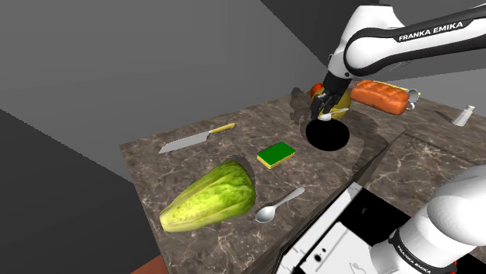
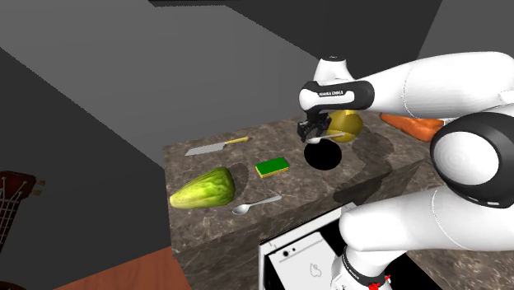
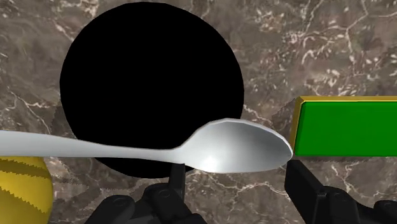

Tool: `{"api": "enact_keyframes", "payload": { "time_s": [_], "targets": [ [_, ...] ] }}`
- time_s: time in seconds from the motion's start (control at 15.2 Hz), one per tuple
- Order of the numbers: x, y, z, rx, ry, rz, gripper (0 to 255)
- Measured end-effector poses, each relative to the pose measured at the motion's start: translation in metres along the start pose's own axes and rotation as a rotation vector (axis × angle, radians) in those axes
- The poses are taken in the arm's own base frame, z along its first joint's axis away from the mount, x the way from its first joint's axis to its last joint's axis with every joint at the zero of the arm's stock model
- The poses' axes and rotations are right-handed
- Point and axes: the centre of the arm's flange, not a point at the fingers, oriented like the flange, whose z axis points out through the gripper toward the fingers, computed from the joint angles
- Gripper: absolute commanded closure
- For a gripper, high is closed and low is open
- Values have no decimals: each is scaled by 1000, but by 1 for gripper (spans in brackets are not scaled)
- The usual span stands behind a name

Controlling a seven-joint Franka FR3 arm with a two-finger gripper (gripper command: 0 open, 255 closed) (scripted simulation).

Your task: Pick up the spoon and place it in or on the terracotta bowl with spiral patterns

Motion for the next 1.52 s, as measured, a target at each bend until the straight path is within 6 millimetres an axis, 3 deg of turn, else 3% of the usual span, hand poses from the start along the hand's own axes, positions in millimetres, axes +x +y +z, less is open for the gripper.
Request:
{"api": "enact_keyframes", "payload": {
  "time_s": [0.46,0.86,0.92,1.32,1.52],
  "targets": [
    [-7,-2,36,0,0,0,255],
    [-7,-2,38,0,0,0,255],
    [-7,-2,38,0,0,0,0],
    [-7,-2,38,0,0,0,0],
    [-8,-3,11,0,2,0,0]
  ]
}}
